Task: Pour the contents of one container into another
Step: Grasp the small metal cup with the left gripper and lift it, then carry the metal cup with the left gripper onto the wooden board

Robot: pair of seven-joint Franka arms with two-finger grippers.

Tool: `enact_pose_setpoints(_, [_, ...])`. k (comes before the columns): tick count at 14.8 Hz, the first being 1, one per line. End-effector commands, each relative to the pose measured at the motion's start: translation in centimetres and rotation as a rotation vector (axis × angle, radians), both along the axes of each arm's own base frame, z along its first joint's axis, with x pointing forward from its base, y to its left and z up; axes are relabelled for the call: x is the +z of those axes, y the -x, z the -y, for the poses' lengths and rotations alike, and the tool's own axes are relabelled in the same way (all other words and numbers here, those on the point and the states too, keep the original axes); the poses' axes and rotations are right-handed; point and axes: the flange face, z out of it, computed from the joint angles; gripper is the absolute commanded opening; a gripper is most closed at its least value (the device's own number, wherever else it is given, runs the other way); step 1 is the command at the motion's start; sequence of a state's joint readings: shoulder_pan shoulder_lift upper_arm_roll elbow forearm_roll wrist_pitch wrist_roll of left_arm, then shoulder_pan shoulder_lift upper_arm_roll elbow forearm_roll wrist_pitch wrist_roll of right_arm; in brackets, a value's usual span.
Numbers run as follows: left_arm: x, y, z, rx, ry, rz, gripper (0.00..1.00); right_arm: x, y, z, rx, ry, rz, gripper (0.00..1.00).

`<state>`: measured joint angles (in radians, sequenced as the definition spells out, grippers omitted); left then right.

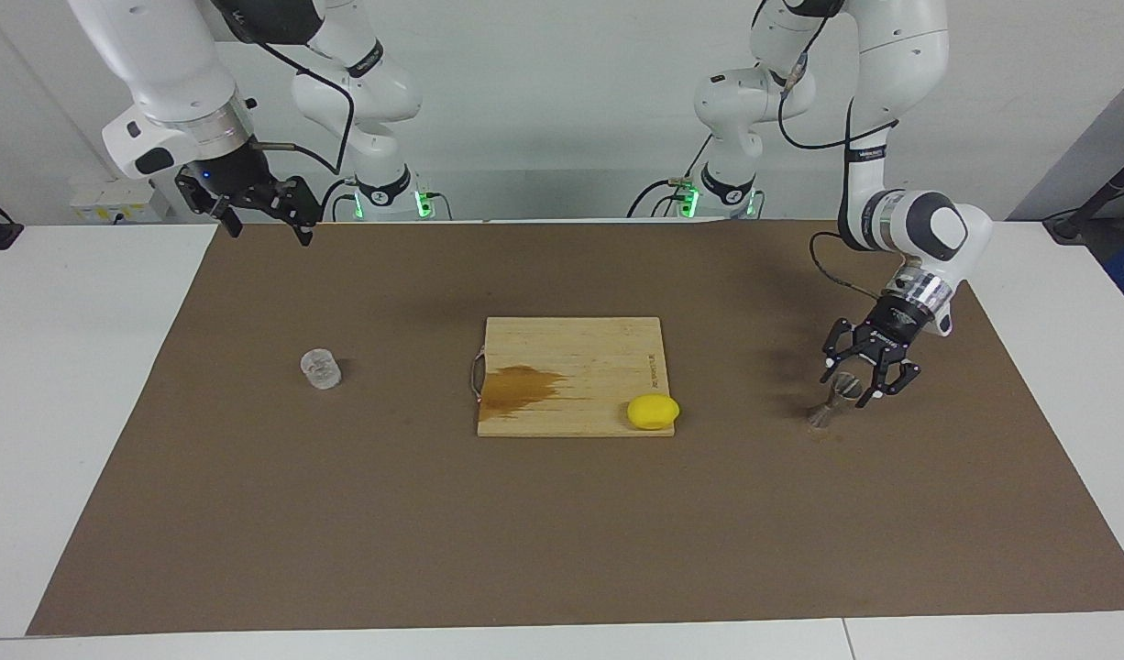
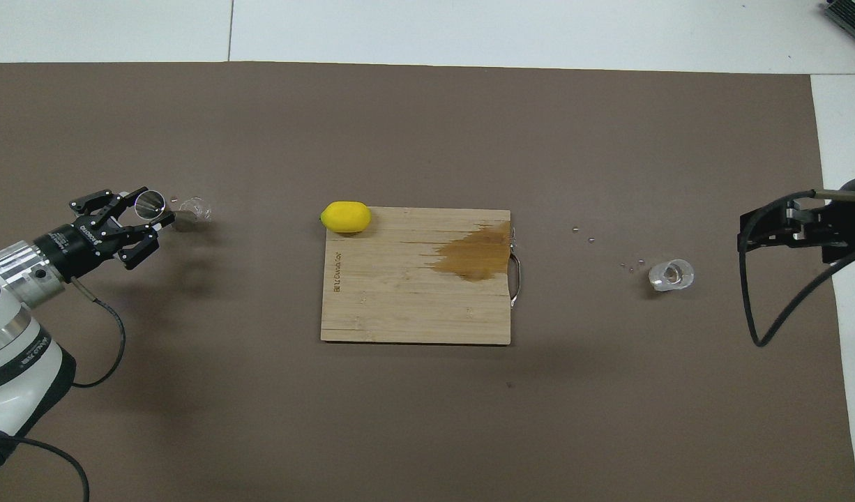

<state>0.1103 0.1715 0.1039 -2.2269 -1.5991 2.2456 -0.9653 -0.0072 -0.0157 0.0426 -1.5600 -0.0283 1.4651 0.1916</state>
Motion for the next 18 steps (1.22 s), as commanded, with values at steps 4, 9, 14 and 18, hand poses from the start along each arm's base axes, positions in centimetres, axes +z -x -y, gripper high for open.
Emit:
enact_pose_setpoints(4, [-0.1,-0.1,0.2,-0.021,-0.024,0.056,0.00,0.0,0.5,0.4,0.011,-0.020,0.003,1.00])
enact_pose_setpoints(9, [3.1,-2.4,5.2,-0.169,0.097,0.124,0.00,0.1,0.5,0.4,0.011,-0.020,0.005,1.00])
enact_pose_setpoints(14, [7.4,-3.0,14.7,-0.289,0.184,0.096,0.00,0.1,0.5,0.4,0.011,-0.020,0.005,1.00])
enact_pose_setpoints(18, [9.4,-2.4,23.4,-0.354,0.186,0.106,0.00,0.1,0.5,0.4,0.011,-0.020,0.005,1.00])
